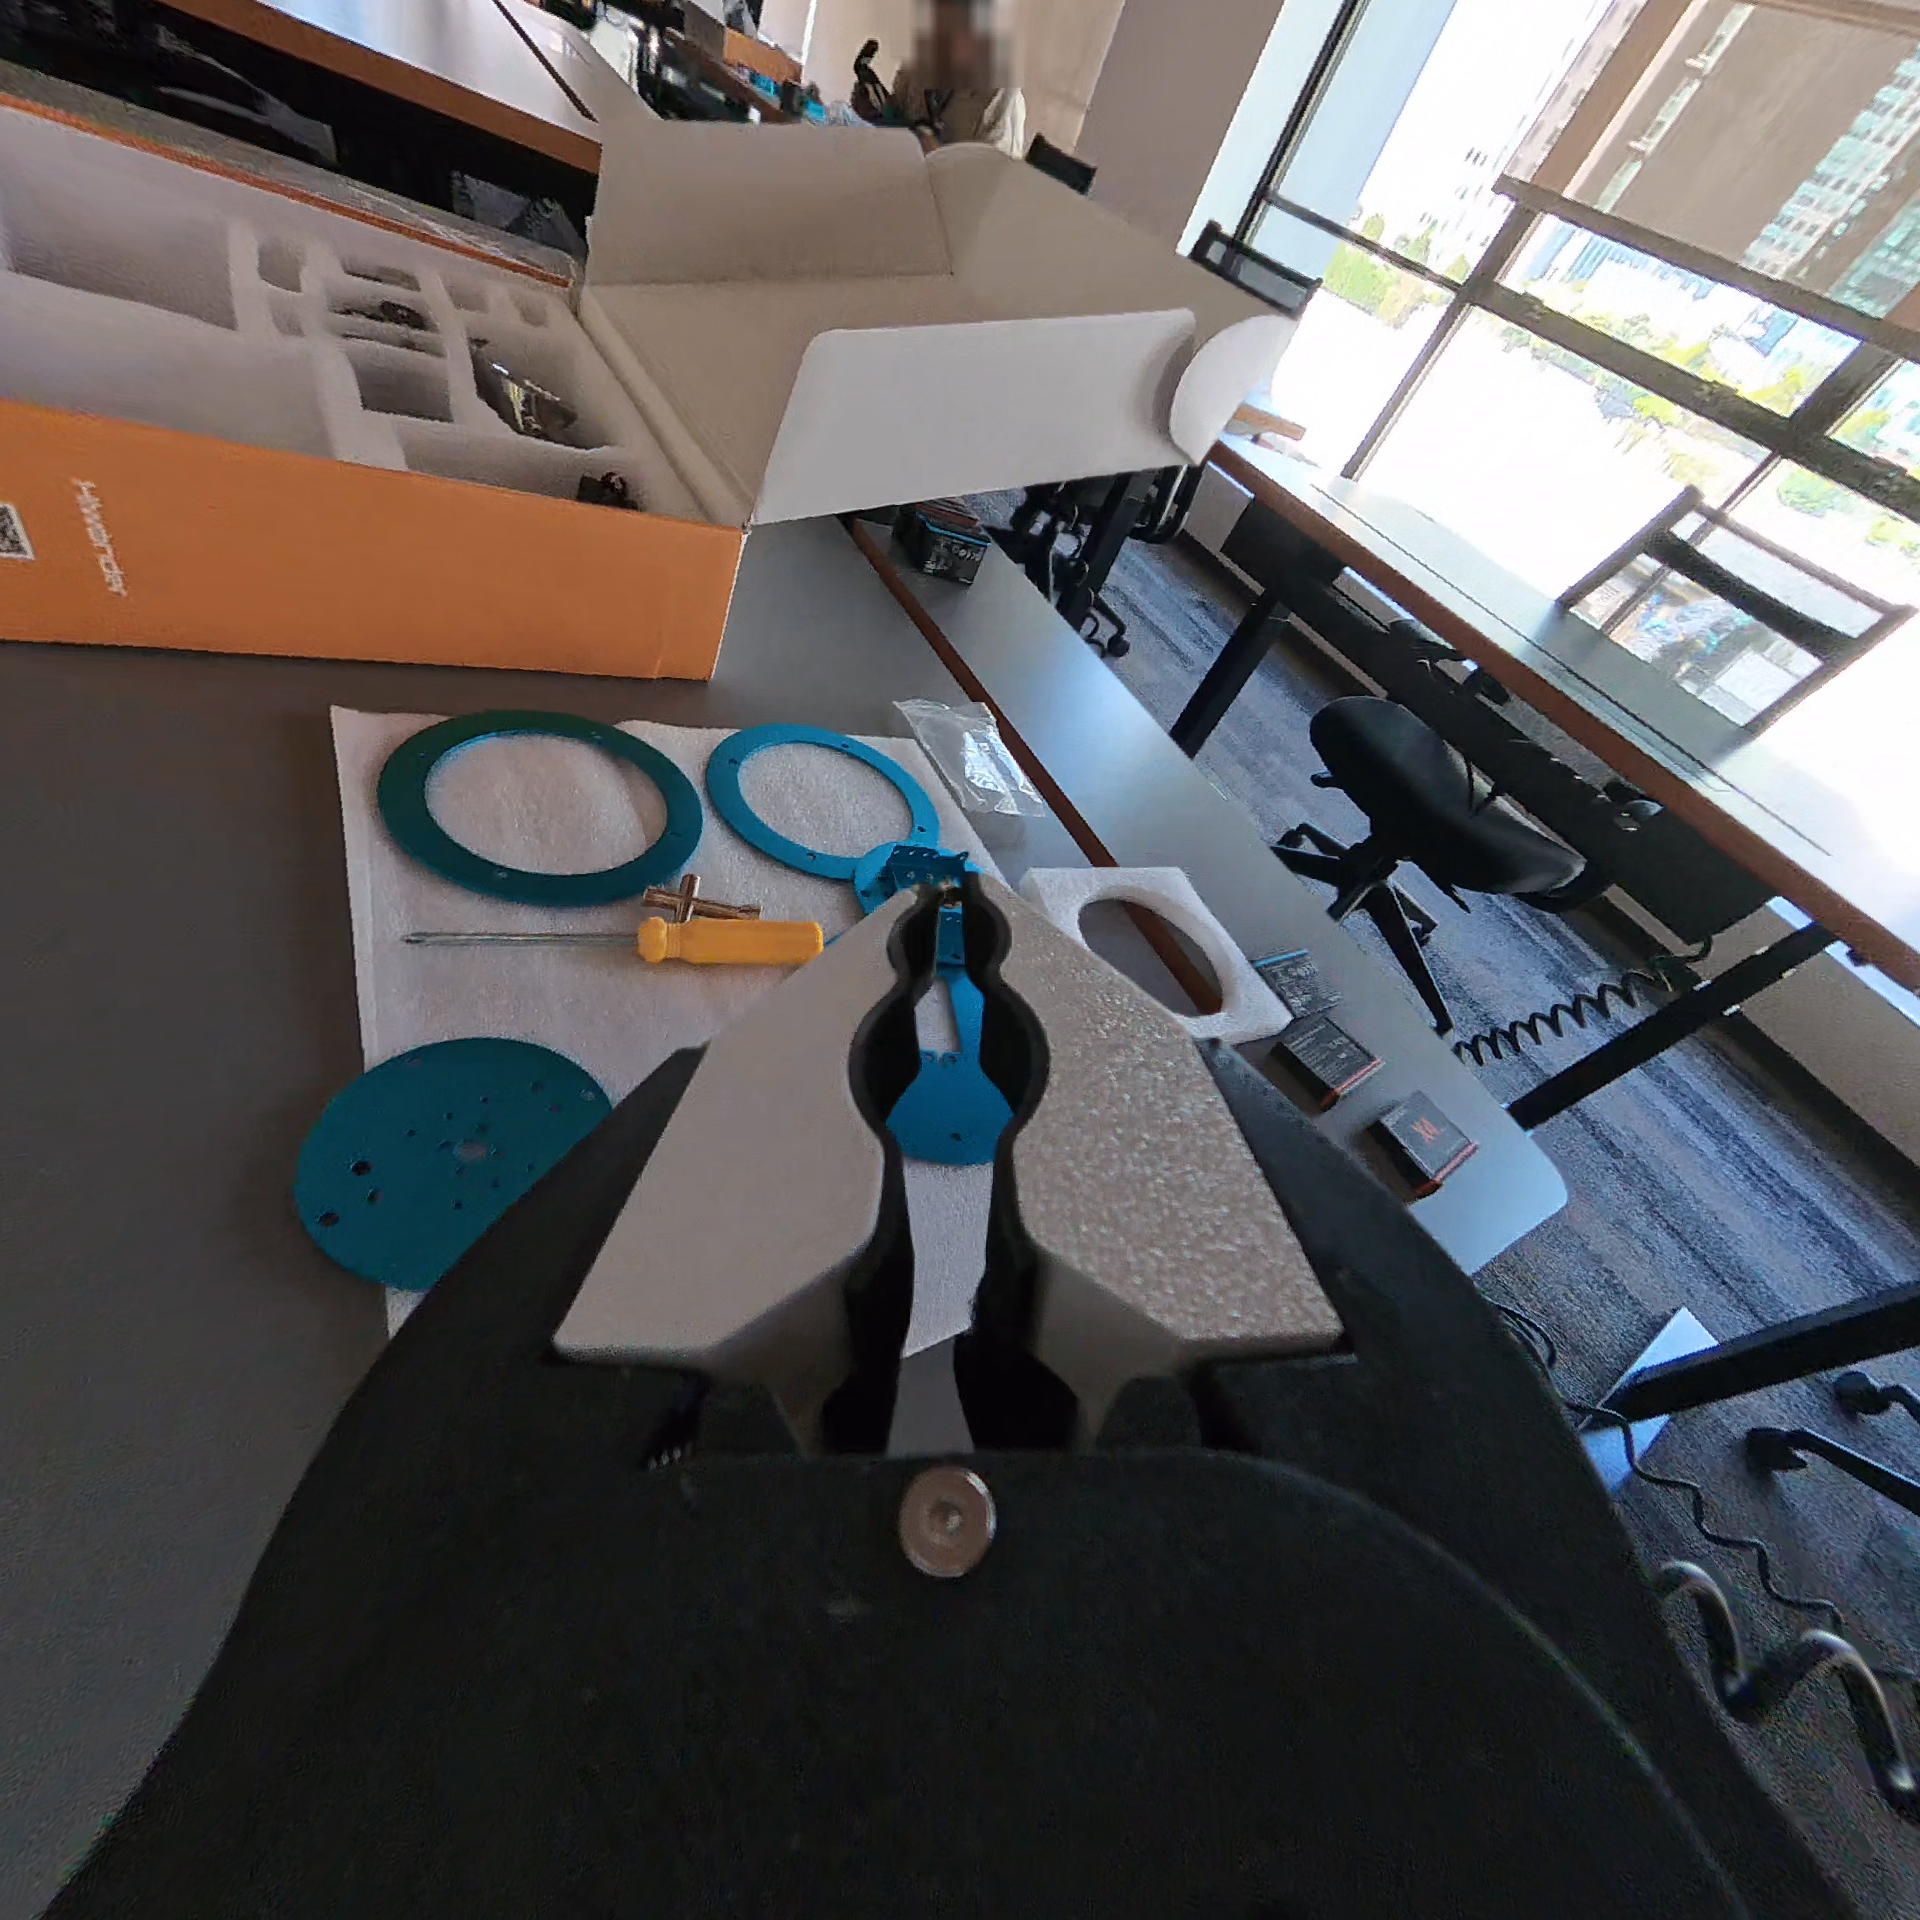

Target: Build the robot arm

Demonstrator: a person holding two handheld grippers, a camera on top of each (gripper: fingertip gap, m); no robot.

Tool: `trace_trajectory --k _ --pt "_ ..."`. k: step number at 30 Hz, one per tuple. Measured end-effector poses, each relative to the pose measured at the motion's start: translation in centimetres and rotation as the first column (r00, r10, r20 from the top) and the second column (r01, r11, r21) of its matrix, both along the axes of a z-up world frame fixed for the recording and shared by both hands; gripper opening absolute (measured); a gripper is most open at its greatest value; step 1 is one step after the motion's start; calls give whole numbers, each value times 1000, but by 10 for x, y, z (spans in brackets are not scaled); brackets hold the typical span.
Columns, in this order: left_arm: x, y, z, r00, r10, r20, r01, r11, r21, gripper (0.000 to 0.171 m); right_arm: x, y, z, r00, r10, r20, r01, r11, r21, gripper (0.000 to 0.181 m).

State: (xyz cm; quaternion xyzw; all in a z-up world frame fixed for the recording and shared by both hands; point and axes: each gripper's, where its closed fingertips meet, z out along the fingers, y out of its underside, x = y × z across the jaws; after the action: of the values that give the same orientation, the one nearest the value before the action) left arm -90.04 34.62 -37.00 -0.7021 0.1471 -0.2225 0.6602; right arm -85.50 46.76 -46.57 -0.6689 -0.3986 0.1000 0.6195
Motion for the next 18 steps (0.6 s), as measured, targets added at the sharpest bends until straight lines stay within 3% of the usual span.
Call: trace_trajectory --k 6,12,18 --pt "24 12 133 996 -66 -54 69 996 49 52 6 1 20 996 -67 51 71 995 -69 4" --pt "41 21 229 995 -99 -29 101 992 70 52 27 -2 57 994 -103 39 107 988 -114 4" --pt "39 28 313 999 -22 -32 28 981 191 51 36 6 79 992 -121 31 124 980 -154 4"
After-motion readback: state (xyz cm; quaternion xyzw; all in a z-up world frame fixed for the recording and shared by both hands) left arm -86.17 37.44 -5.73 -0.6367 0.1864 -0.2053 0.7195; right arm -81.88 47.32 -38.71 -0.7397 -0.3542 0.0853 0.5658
